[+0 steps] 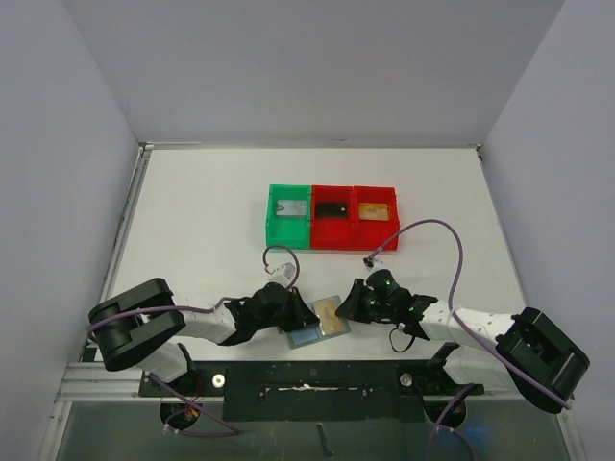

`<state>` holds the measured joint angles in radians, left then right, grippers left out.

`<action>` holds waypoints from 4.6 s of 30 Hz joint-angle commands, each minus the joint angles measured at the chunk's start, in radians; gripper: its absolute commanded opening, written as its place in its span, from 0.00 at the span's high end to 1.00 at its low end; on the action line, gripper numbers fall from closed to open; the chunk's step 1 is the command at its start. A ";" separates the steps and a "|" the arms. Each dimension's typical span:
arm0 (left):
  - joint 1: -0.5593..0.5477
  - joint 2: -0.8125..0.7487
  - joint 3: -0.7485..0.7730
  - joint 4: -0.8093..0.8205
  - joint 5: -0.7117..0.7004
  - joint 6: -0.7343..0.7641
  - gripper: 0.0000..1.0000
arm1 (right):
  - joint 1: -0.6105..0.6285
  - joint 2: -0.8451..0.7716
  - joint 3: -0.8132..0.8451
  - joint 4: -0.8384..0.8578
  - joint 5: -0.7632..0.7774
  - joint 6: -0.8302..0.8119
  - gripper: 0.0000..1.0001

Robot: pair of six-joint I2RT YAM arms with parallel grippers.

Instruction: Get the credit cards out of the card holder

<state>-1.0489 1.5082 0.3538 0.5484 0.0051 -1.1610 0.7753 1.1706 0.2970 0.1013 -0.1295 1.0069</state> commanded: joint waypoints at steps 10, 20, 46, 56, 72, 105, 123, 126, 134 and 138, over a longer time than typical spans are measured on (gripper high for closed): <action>0.023 -0.084 -0.001 -0.018 0.026 0.075 1.00 | 0.042 0.022 0.004 -0.065 -0.016 0.036 0.93; 0.050 -0.156 -0.044 -0.074 0.045 0.094 1.00 | 0.041 0.044 0.016 -0.070 -0.016 0.030 0.94; 0.035 0.069 -0.087 0.290 0.110 -0.016 0.79 | 0.057 0.061 -0.020 0.021 -0.132 0.017 0.93; 0.036 0.009 -0.074 0.212 0.100 0.018 1.00 | 0.060 0.019 0.013 -0.099 -0.025 0.018 0.82; 0.064 -0.144 -0.122 0.070 0.095 0.061 1.00 | 0.057 0.046 0.064 -0.171 0.024 -0.008 0.81; 0.075 -0.180 -0.120 0.008 0.079 0.049 0.82 | 0.077 0.130 0.063 -0.014 -0.097 0.008 0.71; 0.067 -0.018 -0.181 0.297 0.101 -0.075 0.67 | 0.078 0.134 0.013 0.009 -0.079 0.033 0.72; 0.066 -0.014 -0.172 0.306 0.110 -0.069 0.73 | 0.077 0.132 0.008 0.010 -0.078 0.034 0.72; 0.066 0.003 -0.177 0.412 0.167 -0.058 0.77 | 0.077 0.134 0.004 0.014 -0.075 0.036 0.72; 0.067 0.029 -0.183 0.480 0.191 -0.068 0.78 | 0.077 0.138 -0.002 0.022 -0.075 0.038 0.72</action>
<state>-0.9653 1.5017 0.1524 0.8734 0.1005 -1.2236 0.8429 1.2671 0.3397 0.1757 -0.2470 1.0557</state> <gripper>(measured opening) 0.234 0.278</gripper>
